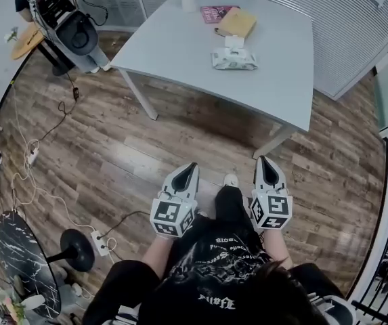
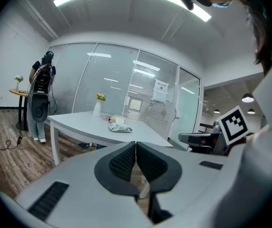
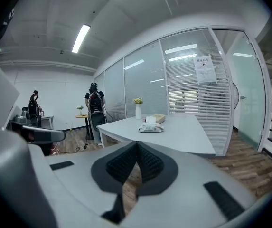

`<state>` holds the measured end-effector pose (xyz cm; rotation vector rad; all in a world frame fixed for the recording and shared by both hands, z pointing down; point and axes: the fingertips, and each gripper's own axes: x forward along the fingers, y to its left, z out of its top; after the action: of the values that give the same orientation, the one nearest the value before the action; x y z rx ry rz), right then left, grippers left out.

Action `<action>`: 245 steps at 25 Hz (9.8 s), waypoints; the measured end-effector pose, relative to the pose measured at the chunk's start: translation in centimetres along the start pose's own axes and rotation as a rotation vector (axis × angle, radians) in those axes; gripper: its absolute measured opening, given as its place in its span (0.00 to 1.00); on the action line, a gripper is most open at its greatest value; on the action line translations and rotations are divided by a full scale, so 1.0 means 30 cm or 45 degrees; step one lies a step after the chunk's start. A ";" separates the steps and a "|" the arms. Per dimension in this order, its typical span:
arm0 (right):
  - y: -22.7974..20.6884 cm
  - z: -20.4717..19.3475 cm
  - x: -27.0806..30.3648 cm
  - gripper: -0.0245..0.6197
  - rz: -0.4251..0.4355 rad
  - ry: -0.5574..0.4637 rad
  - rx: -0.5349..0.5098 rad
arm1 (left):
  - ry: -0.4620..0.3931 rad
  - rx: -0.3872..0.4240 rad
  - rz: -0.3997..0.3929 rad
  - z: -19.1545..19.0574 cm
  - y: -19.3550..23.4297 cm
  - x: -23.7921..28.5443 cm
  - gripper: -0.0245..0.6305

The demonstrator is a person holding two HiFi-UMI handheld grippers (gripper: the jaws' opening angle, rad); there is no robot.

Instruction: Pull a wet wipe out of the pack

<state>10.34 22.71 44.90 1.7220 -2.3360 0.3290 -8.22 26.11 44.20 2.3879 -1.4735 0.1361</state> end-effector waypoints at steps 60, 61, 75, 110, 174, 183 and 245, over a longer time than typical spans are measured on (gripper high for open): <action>-0.467 0.362 1.318 0.04 0.084 0.161 -0.031 | 0.205 0.135 -0.147 0.401 0.354 1.555 0.05; -0.474 0.369 1.329 0.04 0.062 0.158 -0.025 | 0.207 0.143 -0.161 0.405 0.357 1.574 0.07; -0.517 0.387 1.366 0.04 -0.066 0.169 -0.023 | 0.398 0.346 -0.107 0.298 0.402 1.778 0.28; -0.251 0.182 1.671 0.26 0.904 0.935 -0.600 | 0.482 0.117 -0.131 0.231 0.568 1.728 0.05; -0.316 0.418 1.652 0.04 0.964 0.643 0.119 | 0.523 0.043 -0.157 0.185 0.592 1.737 0.05; -0.306 0.215 1.671 0.04 0.802 0.906 -0.253 | 0.514 0.040 -0.157 0.197 0.589 1.723 0.05; -0.647 0.477 1.353 0.04 -0.134 0.037 0.026 | 0.000 0.140 -0.293 0.528 0.547 1.597 0.05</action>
<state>16.56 -24.09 44.66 1.8287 -2.2200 0.3582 -2.11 -26.61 45.08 2.6243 -1.2080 0.1650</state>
